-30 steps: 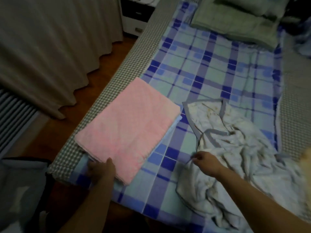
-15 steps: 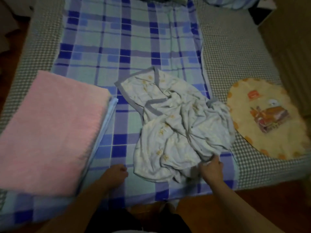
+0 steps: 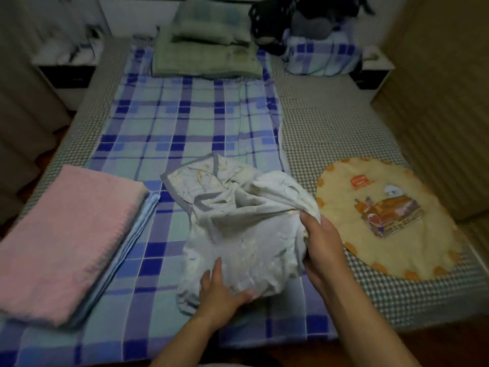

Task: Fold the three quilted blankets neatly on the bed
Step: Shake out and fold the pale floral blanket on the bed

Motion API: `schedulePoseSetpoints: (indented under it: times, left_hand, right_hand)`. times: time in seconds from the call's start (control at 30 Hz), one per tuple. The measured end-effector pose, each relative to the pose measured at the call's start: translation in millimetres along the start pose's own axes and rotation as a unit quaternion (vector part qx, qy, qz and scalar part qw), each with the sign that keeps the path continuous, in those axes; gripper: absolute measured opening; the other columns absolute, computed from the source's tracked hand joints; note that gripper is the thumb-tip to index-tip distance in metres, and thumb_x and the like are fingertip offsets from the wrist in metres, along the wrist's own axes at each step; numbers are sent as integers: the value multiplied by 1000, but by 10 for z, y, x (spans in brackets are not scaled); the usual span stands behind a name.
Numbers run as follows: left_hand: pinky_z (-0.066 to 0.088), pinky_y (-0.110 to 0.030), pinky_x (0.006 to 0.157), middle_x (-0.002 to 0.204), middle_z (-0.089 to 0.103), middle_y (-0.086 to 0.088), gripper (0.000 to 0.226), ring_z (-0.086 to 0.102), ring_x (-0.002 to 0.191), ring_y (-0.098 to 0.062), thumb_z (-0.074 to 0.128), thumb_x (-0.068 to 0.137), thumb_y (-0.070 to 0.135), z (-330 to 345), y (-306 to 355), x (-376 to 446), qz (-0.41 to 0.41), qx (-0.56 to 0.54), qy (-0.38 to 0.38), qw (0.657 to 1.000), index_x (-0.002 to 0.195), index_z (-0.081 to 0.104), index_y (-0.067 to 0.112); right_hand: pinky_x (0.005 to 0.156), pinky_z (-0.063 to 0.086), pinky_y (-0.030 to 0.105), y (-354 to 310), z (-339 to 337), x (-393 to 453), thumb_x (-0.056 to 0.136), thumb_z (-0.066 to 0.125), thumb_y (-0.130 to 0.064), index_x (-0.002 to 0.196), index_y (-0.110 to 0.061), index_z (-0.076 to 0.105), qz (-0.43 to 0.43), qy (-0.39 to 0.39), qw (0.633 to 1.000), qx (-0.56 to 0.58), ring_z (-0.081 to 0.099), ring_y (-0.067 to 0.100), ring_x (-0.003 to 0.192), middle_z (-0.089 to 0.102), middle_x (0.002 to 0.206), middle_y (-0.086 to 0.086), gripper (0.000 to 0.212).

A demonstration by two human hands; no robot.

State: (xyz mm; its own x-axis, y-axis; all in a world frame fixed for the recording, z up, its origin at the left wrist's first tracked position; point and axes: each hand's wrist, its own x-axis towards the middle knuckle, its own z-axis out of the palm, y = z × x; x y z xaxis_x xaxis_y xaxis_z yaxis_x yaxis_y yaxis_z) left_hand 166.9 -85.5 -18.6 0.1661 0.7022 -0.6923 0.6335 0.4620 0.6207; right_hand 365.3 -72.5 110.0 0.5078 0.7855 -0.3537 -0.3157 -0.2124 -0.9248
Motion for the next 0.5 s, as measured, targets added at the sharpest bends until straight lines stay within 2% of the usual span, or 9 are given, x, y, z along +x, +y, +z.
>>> schedulePoseSetpoints:
  times: [0.07, 0.1, 0.17, 0.2, 0.27, 0.3, 0.37, 0.43, 0.5]
  left_hand:
    - [20, -43, 120, 162, -9, 0, 119, 9, 150, -30, 81, 67, 59, 26, 276, -51, 52, 43, 51, 996, 155, 3, 43]
    - [21, -44, 120, 163, -4, 0, 105, 11, 149, -29, 78, 74, 53, 7, 426, -115, 102, 44, 78, 991, 155, 13, 40]
    - [35, -44, 113, 154, 30, -9, 52, 31, 143, -32, 63, 91, 35, -147, 639, -188, 201, 22, 158, 966, 140, 47, 29]
    - [43, -41, 100, 135, 51, -12, 31, 46, 131, -34, 54, 96, 26, -316, 768, -245, 227, -4, 218, 949, 126, 58, 24]
    - [39, -35, 72, 92, 60, -7, 13, 61, 97, -35, 48, 99, 14, -831, 1130, -406, 233, -81, 329, 911, 98, 61, 14]
    - [35, -35, 65, 81, 58, -7, 15, 60, 86, -35, 48, 99, 12, -1145, 1349, -532, 248, -102, 385, 883, 87, 57, 11]
    - [34, -37, 64, 78, 57, -10, 20, 56, 78, -30, 47, 99, 15, -1761, 1813, -873, 310, -108, 455, 828, 84, 57, 8]
    - [37, -36, 66, 82, 60, -11, 23, 54, 78, -23, 45, 99, 20, -2179, 2190, -1154, 386, -100, 485, 778, 90, 62, 7]
    - [38, -37, 65, 81, 59, -13, 27, 52, 76, -22, 45, 97, 28, -2440, 2432, -1305, 427, -61, 513, 742, 84, 60, 8]
  right_hand:
    - [76, 58, 32, -449, 22, -107, 100, 50, -12, 118, -10, 66, -17, -26, 997, 69, 72, 21, 98, 75, 107, 7, 25]
    - [79, 58, 37, -693, 64, -132, 100, 51, -15, 119, -7, 64, -12, -36, 994, 104, 72, 25, 99, 74, 108, 11, 25]
    - [86, 57, 48, -1176, 160, -112, 98, 55, -21, 122, -4, 62, -8, -36, 988, 151, 71, 33, 100, 72, 110, 17, 30]
    - [86, 57, 50, -1431, 201, -100, 98, 57, -20, 120, -2, 62, -22, -22, 986, 166, 71, 34, 98, 72, 109, 19, 29]
    - [84, 58, 49, -1953, 256, -97, 95, 59, -12, 117, 4, 62, -74, 3, 980, 186, 72, 34, 96, 72, 104, 21, 26]
    - [83, 59, 47, -2198, 278, -90, 94, 59, -8, 116, 6, 63, -100, 12, 977, 187, 72, 33, 94, 72, 102, 21, 25]
    - [80, 60, 42, -2624, 331, -118, 94, 59, -5, 115, 4, 64, -147, 13, 973, 179, 73, 29, 90, 73, 102, 18, 24]
    - [81, 60, 39, -2944, 394, -159, 95, 57, -7, 109, -1, 66, -193, 4, 967, 165, 73, 26, 90, 73, 103, 15, 18]
    - [74, 60, 33, -3162, 459, -221, 97, 55, -10, 96, -10, 66, -236, -14, 961, 143, 74, 20, 83, 74, 94, 9, 11]
